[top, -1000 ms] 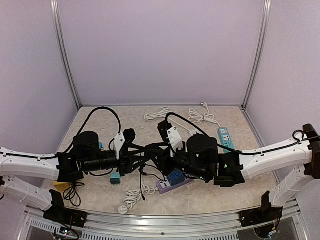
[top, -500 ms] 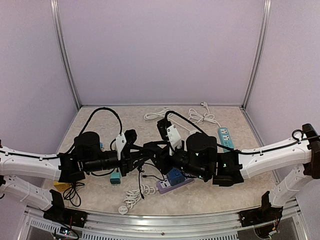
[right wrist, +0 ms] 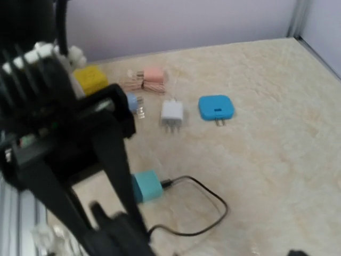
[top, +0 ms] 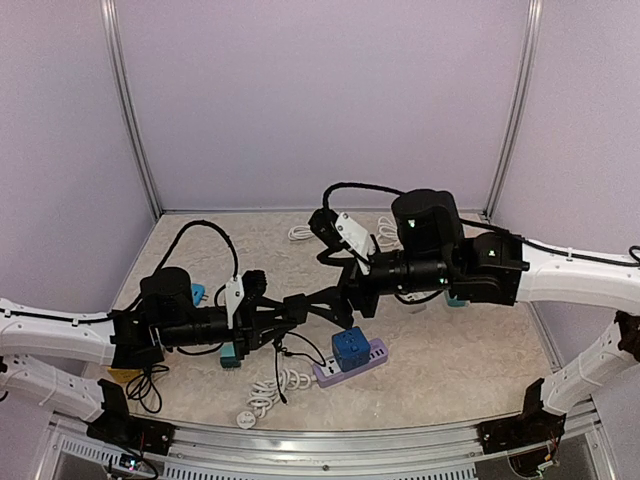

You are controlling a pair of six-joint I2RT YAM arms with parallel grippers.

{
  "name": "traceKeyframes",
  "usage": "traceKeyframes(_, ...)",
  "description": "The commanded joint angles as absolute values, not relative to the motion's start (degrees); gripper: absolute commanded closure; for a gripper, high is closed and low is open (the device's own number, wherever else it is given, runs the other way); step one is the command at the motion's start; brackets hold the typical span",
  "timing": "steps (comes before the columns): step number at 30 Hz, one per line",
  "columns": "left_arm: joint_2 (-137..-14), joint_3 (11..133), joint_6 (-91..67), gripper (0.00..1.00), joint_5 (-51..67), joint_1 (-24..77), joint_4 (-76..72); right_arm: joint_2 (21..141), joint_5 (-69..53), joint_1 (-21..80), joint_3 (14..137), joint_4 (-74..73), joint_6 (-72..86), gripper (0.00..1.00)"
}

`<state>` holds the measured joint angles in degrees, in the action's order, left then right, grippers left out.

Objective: Insert the plug
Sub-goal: Adjust the plug.

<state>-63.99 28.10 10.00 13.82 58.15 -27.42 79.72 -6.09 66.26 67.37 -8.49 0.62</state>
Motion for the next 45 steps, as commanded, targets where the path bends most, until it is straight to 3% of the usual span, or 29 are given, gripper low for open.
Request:
traceKeyframes(1, -62.97, 27.12, 11.11, 1.0, 17.91, 58.02, -27.97, 81.39, -20.22, 63.64, 76.58, -34.13, -20.33, 0.12)
traceKeyframes(2, -62.96, 27.1, 11.05, 1.0, 17.89, 58.09, -27.97, 82.56, -20.17, 63.63, 78.79, -36.8, -22.35, 0.16)
traceKeyframes(12, -63.53, 27.77, 10.9, 1.0, 17.56, 58.27, -28.11, 96.07, -20.18, 64.65, 97.2, -49.39, -28.39, 0.21)
traceKeyframes(17, -63.72, 27.8, 10.66, 1.0, 17.47, 58.36, -28.21, 101.87, -18.93, 64.87, 103.51, -54.15, -26.98, 0.38)
traceKeyframes(24, -63.65, 27.56, 10.81, 1.0, 17.33, 58.44, -28.44, 102.43, -19.59, 64.93, 103.14, -52.22, -26.43, 0.59)
traceKeyframes(26, -63.67, 27.39, 10.86, 1.0, 17.34, 58.44, -28.15, 102.19, -20.38, 64.88, 102.93, -51.57, -26.05, 0.6)
traceKeyframes(30, -63.63, 27.23, 10.52, 1.0, 17.07, 58.45, -28.05, 102.0, -20.38, 64.87, 103.14, -50.93, -25.58, 0.52)
traceKeyframes(35, -63.71, 27.24, 10.56, 1.0, 17.06, 58.67, -28.62, 102.14, -21.1, 64.87, 103.85, -50.4, -25.49, 0.55)
traceKeyframes(40, -63.9, 27.16, 10.63, 1.0, 16.93, 58.71, -28.86, 101.84, -22.35, 64.95, 103.84, -49.69, -25.49, 0.71)
traceKeyframes(45, -63.98, 27.12, 11.04, 1.0, 16.77, 58.71, -28.66, 101.3, -22.54, 64.88, 103.09, -49.55, -25.58, 0.99)
